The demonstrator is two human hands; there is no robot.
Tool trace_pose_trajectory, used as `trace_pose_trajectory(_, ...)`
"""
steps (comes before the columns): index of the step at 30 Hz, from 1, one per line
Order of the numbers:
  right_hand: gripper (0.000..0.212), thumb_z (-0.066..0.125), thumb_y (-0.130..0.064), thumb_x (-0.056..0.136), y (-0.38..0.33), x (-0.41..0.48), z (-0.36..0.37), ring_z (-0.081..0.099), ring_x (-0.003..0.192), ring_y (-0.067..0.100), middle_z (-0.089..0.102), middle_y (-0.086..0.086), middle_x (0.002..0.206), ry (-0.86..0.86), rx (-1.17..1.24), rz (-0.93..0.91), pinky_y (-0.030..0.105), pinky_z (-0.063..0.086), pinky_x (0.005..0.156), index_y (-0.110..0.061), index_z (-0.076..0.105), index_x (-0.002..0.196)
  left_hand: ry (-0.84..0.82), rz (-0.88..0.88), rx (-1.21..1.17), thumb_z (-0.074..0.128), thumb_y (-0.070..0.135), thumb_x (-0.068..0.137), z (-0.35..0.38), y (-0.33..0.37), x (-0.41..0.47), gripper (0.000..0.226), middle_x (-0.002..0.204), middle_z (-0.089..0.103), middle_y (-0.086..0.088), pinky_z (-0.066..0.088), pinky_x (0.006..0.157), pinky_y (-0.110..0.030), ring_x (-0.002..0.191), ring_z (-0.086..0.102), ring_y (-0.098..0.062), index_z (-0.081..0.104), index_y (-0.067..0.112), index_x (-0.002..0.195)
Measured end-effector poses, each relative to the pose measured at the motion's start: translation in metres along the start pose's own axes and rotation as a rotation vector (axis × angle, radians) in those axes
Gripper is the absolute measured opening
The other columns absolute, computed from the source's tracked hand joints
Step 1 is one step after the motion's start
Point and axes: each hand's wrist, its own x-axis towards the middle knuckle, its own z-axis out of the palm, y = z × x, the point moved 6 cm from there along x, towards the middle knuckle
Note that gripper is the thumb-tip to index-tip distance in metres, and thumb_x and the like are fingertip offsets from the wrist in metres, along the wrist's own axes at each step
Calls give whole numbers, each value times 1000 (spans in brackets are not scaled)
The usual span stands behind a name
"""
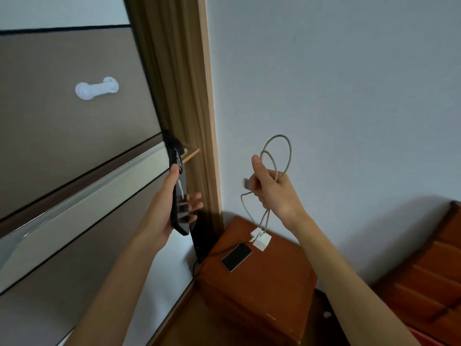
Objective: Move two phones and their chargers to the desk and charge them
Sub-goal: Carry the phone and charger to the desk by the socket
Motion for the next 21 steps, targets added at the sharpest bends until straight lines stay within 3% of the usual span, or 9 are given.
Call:
trace_pose_trajectory(3,64,44,-68,92,-5,-18,32,39,39,2,45,-9,46,-52,-16,-4,14,33,46,-14,58,61,53,19,18,52,80,73,-34,-1,-32,66,107,76,-10,55,72,-39,96,73,-27,60,35,121)
trace_pose_trajectory(5,65,43,-68,92,-9,-33,57,40,40,1,46,-7,48,-84,-23,-21,13,34,46,-12,59,65,94,19,30,51,80,69,-60,-3,-58,59,109,77,-9,57,70,-37,97,75,-26,58,41,114)
trace_pose_trajectory(10,61,43,-69,91,-16,-78,128,47,43,3,53,-8,49,-133,-15,-29,11,39,42,-26,59,51,238,35,11,47,73,85,-139,-19,-124,52,102,78,-5,58,55,-28,84,77,-19,49,40,125)
trace_pose_trajectory(15,57,46,-60,96,-22,-129,198,41,37,-1,48,-12,44,-268,77,-37,7,32,40,-17,58,61,391,23,-31,50,73,86,-209,-35,-197,44,101,79,-5,56,67,-34,88,77,-20,55,43,118)
trace_pose_trajectory(17,56,45,-58,97,-23,-149,225,41,39,-1,47,-12,46,-332,74,-52,9,33,41,-16,58,62,437,31,-49,52,74,83,-229,-39,-227,48,103,79,-5,55,62,-32,89,77,-21,56,41,118)
trace_pose_trajectory(21,55,45,-54,99,-32,-189,275,39,39,0,46,-9,47,-468,91,-92,11,32,41,-20,58,58,532,61,-74,57,78,67,-264,-44,-285,76,103,78,-8,56,53,-27,86,75,-22,55,34,130)
